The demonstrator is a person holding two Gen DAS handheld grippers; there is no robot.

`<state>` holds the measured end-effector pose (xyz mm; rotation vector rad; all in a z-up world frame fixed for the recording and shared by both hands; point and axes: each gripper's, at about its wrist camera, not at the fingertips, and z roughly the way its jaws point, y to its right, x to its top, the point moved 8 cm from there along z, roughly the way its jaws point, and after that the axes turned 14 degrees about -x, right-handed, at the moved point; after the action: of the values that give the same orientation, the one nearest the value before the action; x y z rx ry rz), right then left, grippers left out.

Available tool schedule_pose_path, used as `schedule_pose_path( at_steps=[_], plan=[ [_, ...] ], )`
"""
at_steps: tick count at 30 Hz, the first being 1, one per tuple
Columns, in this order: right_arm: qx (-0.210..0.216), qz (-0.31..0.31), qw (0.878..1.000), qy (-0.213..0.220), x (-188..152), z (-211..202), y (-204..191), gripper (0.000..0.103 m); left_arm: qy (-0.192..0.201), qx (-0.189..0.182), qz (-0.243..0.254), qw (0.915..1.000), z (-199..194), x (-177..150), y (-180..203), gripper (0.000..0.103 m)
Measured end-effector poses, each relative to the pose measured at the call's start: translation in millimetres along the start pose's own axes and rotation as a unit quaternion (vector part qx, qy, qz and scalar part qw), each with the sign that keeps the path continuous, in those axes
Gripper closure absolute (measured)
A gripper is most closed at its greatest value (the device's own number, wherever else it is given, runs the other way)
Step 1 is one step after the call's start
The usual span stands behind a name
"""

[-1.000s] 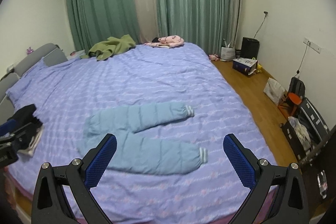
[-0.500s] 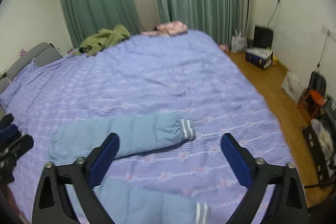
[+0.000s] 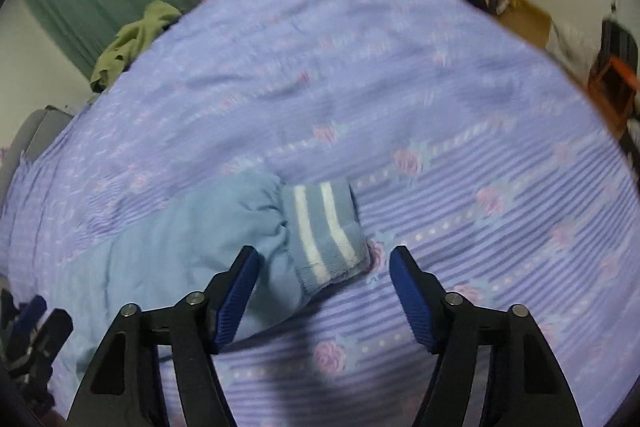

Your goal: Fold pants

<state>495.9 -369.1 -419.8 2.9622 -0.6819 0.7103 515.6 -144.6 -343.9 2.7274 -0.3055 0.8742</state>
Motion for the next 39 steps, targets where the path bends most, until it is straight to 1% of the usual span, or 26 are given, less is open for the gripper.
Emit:
schedule_pose_path(
  at_steps=[2, 4, 5, 6, 7, 8, 9, 10, 11, 12, 13, 15, 16, 17, 19, 20, 21, 22, 23, 25, 28, 30, 32, 34, 36, 39],
  plan=[
    [0.01, 0.018, 0.999, -0.029, -6.0, 18.5, 0.4, 0.035, -0.002, 0.002, -0.001, 1.0, 2.8, -2.3, -2.5, 0.001],
    [0.011, 0.025, 0.999, -0.032, -8.2, 27.1, 0.0, 0.035, -0.007, 0.002, -0.002, 1.0, 4.4, -7.5, -4.4, 0.001],
    [0.007, 0.022, 0.999, -0.032, -7.8, 27.9, -1.5, 0.037, -0.011, 0.001, -0.002, 0.9999, 5.1, -9.9, -4.4, 0.0],
    [0.008, 0.016, 0.999, -0.029, -6.2, 27.5, -4.3, 0.053, -0.015, -0.001, -0.002, 0.9999, 5.7, -12.7, -4.7, 0.0],
    [0.013, -0.004, 1.0, -0.023, -5.9, 23.6, -11.2, 0.06, -0.018, -0.001, -0.002, 0.9998, 5.9, -15.1, -4.6, 0.0],
    [0.01, -0.024, 1.0, -0.018, -5.8, 20.1, -16.6, 0.069, -0.02, 0.0, -0.001, 0.9998, 5.8, -16.8, -4.3, 0.0],
    [-0.001, -0.05, 0.999, -0.005, -5.6, 14.0, -22.0, 0.074, -0.021, 0.001, -0.001, 0.9998, 4.3, -18.4, -4.7, 0.0],
    [-0.014, -0.069, 0.997, 0.01, -3.8, 7.6, -24.6, 0.075, -0.02, 0.001, -0.002, 0.9998, 2.3, -18.9, -5.0, 0.0],
    [-0.035, -0.095, 0.994, 0.043, -0.5, -6.4, -27.9, 0.076, -0.018, 0.0, -0.003, 0.9998, 0.4, -19.1, -4.0, 0.0],
    [-0.055, -0.113, 0.989, 0.073, 2.8, -19.5, -29.8, 0.076, -0.015, -0.001, -0.003, 0.9999, -2.2, -19.1, -4.2, 0.0],
    [-0.075, -0.126, 0.985, 0.093, 5.8, -27.9, -30.8, 0.076, -0.013, -0.001, -0.001, 0.9999, -3.8, -19.5, -4.5, 0.0],
    [-0.13, -0.162, 0.97, 0.125, 9.5, -35.4, -33.0, 0.076, -0.013, 0.008, 0.006, 0.9999, -5.0, -20.4, -6.3, 0.0],
    [-0.149, -0.173, 0.966, 0.123, 9.2, -29.2, -33.3, 0.076, -0.016, 0.013, 0.008, 0.9998, -4.8, -21.5, -7.8, 0.0],
    [-0.157, -0.178, 0.965, 0.108, 10.7, -19.9, -32.5, 0.073, -0.018, 0.018, 0.009, 0.9996, -4.8, -22.2, -9.3, 0.0],
    [-0.157, -0.177, 0.969, 0.067, 4.8, -4.1, -28.1, 0.065, -0.021, 0.026, 0.007, 0.9994, -7.7, -24.8, -14.4, 0.0],
    [-0.153, -0.17, 0.971, 0.064, 4.5, -4.6, -25.1, 0.06, -0.02, 0.028, 0.005, 0.9994, -11.5, -25.9, -17.4, 0.0],
    [-0.153, -0.157, 0.973, 0.07, 3.6, -10.5, -20.0, 0.049, -0.018, 0.029, 0.003, 0.9994, -16.0, -26.8, -19.6, 0.0],
    [-0.159, -0.135, 0.974, 0.084, 4.9, -23.9, -12.1, 0.042, -0.011, 0.033, 0.002, 0.9994, -25.0, -27.1, -24.1, 0.0],
    [-0.16, -0.117, 0.976, 0.095, 3.9, -35.7, -5.8, 0.03, -0.005, 0.037, 0.001, 0.9993, -32.3, -27.3, -27.6, 0.0],
    [-0.144, -0.07, 0.979, 0.124, -2.1, -76.2, 6.3, 0.028, 0.014, 0.043, -0.003, 0.999, -56.5, -30.0, -36.2, 0.0],
    [-0.123, -0.025, 0.982, 0.14, -26.6, -128.5, 27.2, 0.028, 0.034, 0.049, -0.013, 0.9981, -92.5, -42.2, -48.6, 0.0],
    [-0.118, -0.008, 0.983, 0.14, -45.2, -151.3, 37.9, 0.028, 0.042, 0.066, -0.018, 0.9968, -117.9, -57.7, -58.2, 0.0],
    [-0.119, 0.008, 0.985, 0.124, -74.1, -170.2, 46.5, 0.028, 0.042, 0.08, -0.023, 0.9956, -141.1, -78.8, -66.4, 0.0],
    [-0.11, 0.022, 0.989, 0.093, -105.6, -181.1, 53.0, 0.028, 0.034, 0.091, -0.025, 0.9949, -159.7, -100.6, -73.5, 0.0],
    [-0.101, 0.026, 0.992, 0.065, -130.5, -183.1, 50.5, 0.028, 0.021, 0.101, -0.027, 0.9942, -176.7, -123.5, -81.2, 0.0],
    [-0.086, 0.027, 0.996, 0.024, -172.5, -187.2, 41.1, 0.028, -0.008, 0.102, -0.034, 0.9942, -195.9, -155.5, -93.9, 0.0]
  ],
)
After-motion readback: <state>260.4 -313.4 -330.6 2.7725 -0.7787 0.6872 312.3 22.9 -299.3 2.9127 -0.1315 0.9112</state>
